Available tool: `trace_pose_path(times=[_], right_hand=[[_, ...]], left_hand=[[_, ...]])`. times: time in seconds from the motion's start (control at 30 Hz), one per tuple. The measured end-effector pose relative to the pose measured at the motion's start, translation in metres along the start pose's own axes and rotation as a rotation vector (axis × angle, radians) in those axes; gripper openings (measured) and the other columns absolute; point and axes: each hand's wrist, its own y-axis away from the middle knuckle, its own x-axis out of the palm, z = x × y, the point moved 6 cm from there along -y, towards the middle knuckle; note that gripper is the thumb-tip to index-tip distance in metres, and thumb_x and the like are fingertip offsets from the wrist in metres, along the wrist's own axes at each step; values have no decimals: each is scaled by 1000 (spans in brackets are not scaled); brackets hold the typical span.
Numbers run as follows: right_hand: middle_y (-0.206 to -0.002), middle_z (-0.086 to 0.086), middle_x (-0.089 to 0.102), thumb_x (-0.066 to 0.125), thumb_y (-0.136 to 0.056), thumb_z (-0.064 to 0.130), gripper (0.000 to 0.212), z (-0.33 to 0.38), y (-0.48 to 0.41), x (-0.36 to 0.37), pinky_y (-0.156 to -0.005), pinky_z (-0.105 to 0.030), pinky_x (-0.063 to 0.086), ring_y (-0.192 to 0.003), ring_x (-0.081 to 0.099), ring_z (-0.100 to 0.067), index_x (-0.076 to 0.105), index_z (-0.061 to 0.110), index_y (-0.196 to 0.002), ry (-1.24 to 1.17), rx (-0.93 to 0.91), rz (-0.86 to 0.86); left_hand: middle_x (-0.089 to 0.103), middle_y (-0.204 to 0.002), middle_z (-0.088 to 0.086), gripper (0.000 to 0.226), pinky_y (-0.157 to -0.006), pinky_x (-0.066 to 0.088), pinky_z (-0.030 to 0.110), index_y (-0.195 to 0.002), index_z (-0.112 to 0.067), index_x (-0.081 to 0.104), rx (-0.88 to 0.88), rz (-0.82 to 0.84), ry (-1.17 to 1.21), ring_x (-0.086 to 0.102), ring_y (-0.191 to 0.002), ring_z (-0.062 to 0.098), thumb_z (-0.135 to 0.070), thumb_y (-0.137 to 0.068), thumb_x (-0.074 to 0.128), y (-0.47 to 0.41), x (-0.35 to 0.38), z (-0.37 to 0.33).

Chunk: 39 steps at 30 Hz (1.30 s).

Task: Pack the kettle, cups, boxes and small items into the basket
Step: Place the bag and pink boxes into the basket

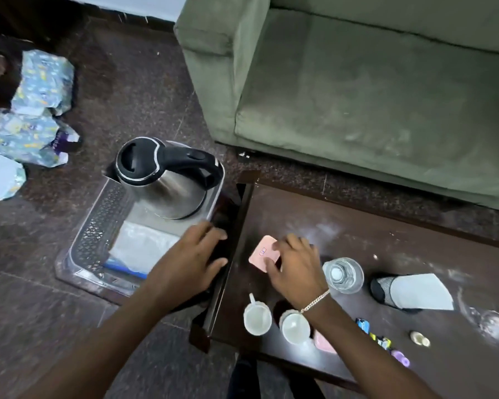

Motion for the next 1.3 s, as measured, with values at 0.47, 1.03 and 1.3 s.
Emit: trace_pose_path(times=[0.47,1.03,1.3], right_hand=[[-152,-16,44,71,-81,42,88,-82,14,81,-116,-60,20,-153,15,-40,37,3,-151,470,60,342],[-144,4,51,63,-61,66,100,64,-4,-6,-112,-43,19,-149,29,-20,43,19,-147,-75,-53,38],[-141,-7,51,77,-63,52,98,186,-28,53,-113,-54,27,-147,29,-30,43,8,-144,-93,-243,139]], left_hand=[[3,-171,-6,107,-94,55,51,-161,-33,10,-80,530,-305,48,-122,41,-1,-81,74,-66,192,-21],[32,-157,-8,110,-102,53,41,-151,-35,31,-68,124,-76,59,-127,29,-16,-62,91,12,-40,55],[45,-151,-4,101,-81,48,28,-145,-21,45,-200,262,-179,65,-118,28,-12,-58,95,52,-71,175]])
